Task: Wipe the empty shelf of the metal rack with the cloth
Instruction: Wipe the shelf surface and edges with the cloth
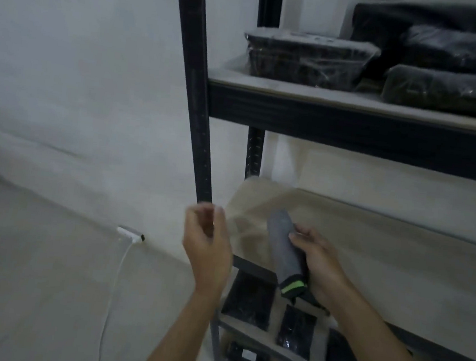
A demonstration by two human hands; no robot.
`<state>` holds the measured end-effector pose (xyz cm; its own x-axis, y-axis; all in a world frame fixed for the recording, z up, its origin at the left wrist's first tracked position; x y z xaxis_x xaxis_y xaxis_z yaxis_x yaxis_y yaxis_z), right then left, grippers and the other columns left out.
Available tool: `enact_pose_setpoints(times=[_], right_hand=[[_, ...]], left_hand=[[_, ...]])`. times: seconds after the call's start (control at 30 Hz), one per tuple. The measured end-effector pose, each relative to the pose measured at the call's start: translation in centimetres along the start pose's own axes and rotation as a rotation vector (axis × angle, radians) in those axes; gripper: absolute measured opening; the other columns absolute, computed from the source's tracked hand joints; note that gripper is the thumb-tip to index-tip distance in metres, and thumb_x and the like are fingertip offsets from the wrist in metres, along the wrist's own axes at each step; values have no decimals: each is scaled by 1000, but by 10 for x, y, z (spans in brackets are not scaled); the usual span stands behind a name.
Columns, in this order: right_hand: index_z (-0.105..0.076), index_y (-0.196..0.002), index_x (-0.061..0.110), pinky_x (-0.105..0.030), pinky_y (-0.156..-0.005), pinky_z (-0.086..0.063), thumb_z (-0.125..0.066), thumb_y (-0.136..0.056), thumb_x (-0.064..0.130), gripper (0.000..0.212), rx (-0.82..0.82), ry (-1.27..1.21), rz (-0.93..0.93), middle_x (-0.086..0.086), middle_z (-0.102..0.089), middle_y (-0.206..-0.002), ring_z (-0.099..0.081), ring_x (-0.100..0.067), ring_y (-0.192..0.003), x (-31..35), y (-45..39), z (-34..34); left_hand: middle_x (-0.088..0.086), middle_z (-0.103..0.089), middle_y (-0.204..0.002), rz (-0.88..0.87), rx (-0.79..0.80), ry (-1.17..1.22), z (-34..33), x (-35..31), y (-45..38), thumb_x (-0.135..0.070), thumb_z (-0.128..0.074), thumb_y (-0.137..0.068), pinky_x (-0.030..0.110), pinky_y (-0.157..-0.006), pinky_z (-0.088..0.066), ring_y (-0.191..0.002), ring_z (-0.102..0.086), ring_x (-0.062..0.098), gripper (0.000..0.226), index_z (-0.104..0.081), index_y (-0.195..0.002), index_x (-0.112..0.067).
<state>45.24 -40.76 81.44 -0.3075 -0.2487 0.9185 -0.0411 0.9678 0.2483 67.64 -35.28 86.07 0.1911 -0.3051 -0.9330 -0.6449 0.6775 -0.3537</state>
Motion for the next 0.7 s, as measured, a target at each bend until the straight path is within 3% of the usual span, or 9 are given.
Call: enact_pose_setpoints(times=[0.03,0.1,0.17,0.23,0.3,0.4,0.5,0.6,0.7], right_hand=[[-65,-102,8,-22,-51,-54,-55,-101,6,11,18,-87,-40,-5,-76,-82,-73,-13,-66,0,1,-4],[-67,-101,6,-24,-53,-57,-52,-103,9,16,64,-198,-118,-5,-77,-79,-74,-16,-66,-4,1,-15],[-68,-105,4,-28,-58,-59,-51,-104,12,18,63,-200,-152,-10,-77,-86,-74,-20,-72,-10,-3,-22],[-66,-106,5,-27,-63,-58,-51,-104,11,17,2,-57,-79,-12,-75,-94,-73,-20,-78,-11,-11,-19],[-65,-105,9,-24,-69,-55,-55,-101,10,11,-90,359,163,-6,-72,-98,-69,-17,-86,6,-22,-7],[-68,-108,13,-34,-87,-52,-66,-91,10,17,-132,861,394,-3,-71,-110,-64,-21,-101,29,-32,16],[-69,-119,7,-43,-104,-46,-72,-91,14,29,-86,1069,374,-13,-68,-123,-62,-32,-116,32,-42,68],[-59,-139,16,-33,-115,-23,-62,-99,29,42,-187,1393,253,-7,-49,-153,-37,-31,-145,34,-41,154],[-40,-154,25,-40,-120,-17,-42,-102,55,60,-234,1547,150,1,-25,-167,-15,-24,-155,38,-37,214]], left_hand=[[-10,-67,-100,87,141,43,-16,13,16,-39,-61,-97,22,-83,-52,-94,-64,11,12,-63,-105,-29],[-4,-70,-118,405,408,105,-54,41,40,-59,-58,-92,32,-100,-52,-111,-66,17,46,-65,-122,-24],[-2,-75,-117,701,585,162,-86,62,54,-71,-53,-83,34,-94,-56,-106,-70,15,63,-66,-122,-23],[-8,-77,-104,828,706,181,-109,78,59,-78,-57,-79,30,-83,-58,-94,-73,10,59,-68,-111,-30],[-9,-77,-100,829,754,155,-121,89,58,-82,-62,-73,28,-78,-59,-91,-74,9,61,-68,-109,-33],[-11,-75,-96,745,745,54,-131,96,38,-73,-69,-71,20,-65,-59,-79,-75,4,54,-63,-110,-35],[-7,-74,-95,417,777,-171,-153,85,-18,-55,-62,-92,21,-65,-55,-92,-74,20,31,-61,-113,-32],[9,-66,-110,0,744,-715,-178,77,-77,-53,-49,-99,39,-76,-49,-100,-67,37,47,-47,-136,-24],[16,-51,-133,-268,660,-1272,-196,88,-108,-49,-40,-103,47,-91,-45,-115,-57,39,57,-23,-154,-31]])
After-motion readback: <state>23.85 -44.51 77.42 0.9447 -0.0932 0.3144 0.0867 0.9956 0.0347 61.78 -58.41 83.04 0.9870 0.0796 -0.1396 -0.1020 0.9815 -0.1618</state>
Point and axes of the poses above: each hand's wrist, its own y-axis away from the middle knuckle, its own z-axis out of the back of the hand, x = y × z, the point moved 8 cm from there along -y, towards the middle knuckle
